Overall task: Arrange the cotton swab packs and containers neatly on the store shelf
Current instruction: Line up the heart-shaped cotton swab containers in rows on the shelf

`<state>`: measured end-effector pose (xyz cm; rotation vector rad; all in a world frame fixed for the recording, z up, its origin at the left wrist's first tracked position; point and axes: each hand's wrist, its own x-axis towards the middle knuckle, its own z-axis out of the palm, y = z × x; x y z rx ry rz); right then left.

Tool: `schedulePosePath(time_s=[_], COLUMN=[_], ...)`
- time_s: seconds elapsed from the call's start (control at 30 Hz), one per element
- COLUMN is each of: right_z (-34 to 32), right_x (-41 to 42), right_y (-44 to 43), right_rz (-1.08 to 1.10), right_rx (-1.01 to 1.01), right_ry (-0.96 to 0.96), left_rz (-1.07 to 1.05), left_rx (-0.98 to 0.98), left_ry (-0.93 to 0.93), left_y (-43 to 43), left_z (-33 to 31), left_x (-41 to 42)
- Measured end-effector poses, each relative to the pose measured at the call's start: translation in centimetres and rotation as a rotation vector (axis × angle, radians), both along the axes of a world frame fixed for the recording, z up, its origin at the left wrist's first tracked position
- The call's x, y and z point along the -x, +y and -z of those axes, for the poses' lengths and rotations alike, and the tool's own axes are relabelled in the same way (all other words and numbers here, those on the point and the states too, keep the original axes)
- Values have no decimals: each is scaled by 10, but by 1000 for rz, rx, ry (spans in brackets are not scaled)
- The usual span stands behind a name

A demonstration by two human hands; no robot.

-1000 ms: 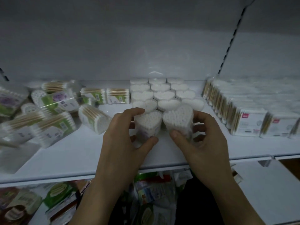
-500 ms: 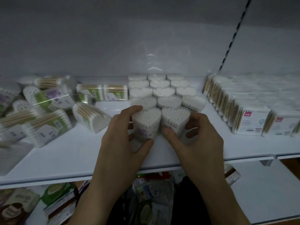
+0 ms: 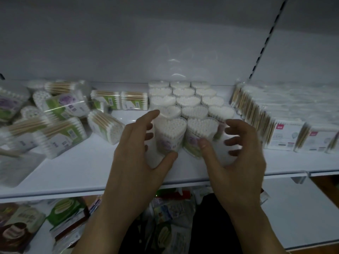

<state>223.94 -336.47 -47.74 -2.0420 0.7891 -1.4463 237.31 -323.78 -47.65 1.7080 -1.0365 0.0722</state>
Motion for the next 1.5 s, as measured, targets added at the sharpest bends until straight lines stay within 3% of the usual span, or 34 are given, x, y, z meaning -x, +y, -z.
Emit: schedulePosePath(time_s=[0.07, 0.17, 0.33, 0.5, 0.63, 0.7, 0.8, 0.93, 1.17, 1.33, 1.5], right_z=[-14, -41, -66, -51, -37, -34, -44, -66, -67, -60, -45], right_x=[-3, -28, -103, -150, -160, -161, -146, -101, -29, 20, 53], right_y=[14, 39, 71, 66, 63, 60, 60, 61, 31, -13, -44], right_rz=[-27, -228, -498, -406, -375, -355, -414, -529, -734, -739, -564], right_rx=[145, 293, 327, 419, 377, 409, 416, 107, -407, -581, -409], right_ry=[-32, 50, 301, 602, 830, 793, 574, 193, -273, -357, -270], left_rz=[-76, -235, -460, -659, -701, -689, -578, -378, -171, -71, 19], left_rx=[0, -89, -353, -884, -1012, -990, -829, -438, 1, 160, 203], left_ry=[-46, -266, -512, -547, -657, -672, -580, -362, -143, -61, -99], left_y=[19, 56, 99, 96, 89, 89, 103, 114, 70, 39, 17], left_z=[-8, -21, -47, -60, -56, -57, -62, -68, -54, -63, -66], left_x=[-5, -24, -64, -88, -94, -97, -98, -77, -36, -21, -11])
